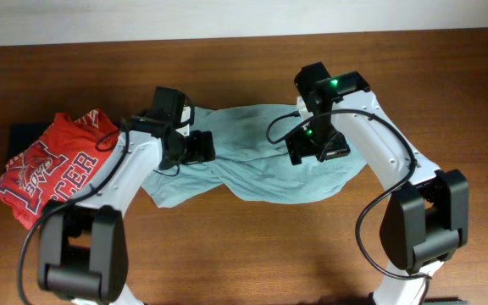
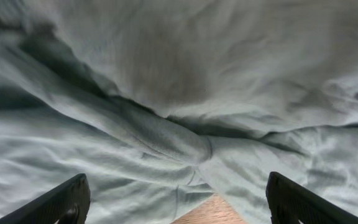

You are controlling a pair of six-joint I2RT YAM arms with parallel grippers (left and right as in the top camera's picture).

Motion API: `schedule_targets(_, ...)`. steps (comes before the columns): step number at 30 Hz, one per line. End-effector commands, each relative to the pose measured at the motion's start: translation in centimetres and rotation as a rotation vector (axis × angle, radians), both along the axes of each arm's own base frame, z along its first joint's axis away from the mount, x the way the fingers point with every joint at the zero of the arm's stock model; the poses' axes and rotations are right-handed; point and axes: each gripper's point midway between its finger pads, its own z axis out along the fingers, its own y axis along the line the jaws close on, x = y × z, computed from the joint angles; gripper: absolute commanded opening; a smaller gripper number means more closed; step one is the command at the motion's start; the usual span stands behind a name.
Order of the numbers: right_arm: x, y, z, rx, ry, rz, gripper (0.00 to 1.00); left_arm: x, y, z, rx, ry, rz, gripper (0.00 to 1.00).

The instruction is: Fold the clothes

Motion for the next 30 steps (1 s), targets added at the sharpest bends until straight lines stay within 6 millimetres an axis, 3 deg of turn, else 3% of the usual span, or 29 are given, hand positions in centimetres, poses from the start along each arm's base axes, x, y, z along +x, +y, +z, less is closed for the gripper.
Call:
schedule_targets(1,0.1,0.2,0.0,0.007,-0.001,0.007,0.8,0.4,-1.0,-1.4,-0.061,0.064,0.102,0.89)
schedule_targets(6,0.1,0.2,0.0,0.007,-0.002,0.007,0.8,1.6,-1.3,-2.6,-0.072,0.046,0.123,0.74)
schedule_targets(15,0.1,0.2,0.0,0.007,-0.001,0.007,0.8,2.3,-0.9,-2.6,-0.055,0.02,0.141,0.44)
schedule_targets(26,0.1,0.2,0.0,0.007,-0.001,0.007,0.78,2.3,0.1,-4.3,0.012,0.034,0.16,0.5)
schedule_targets(28,0.1,0.2,0.0,0.007,-0.001,0.007,0.77,2.1,0.1,-4.9,0.015,0.051,0.159,0.43)
schedule_targets(30,0.1,0.1,0.0,0.006,-0.001,0.007,0.77,2.1,0.2,-5.0,0.019,0.052,0.156,0.25)
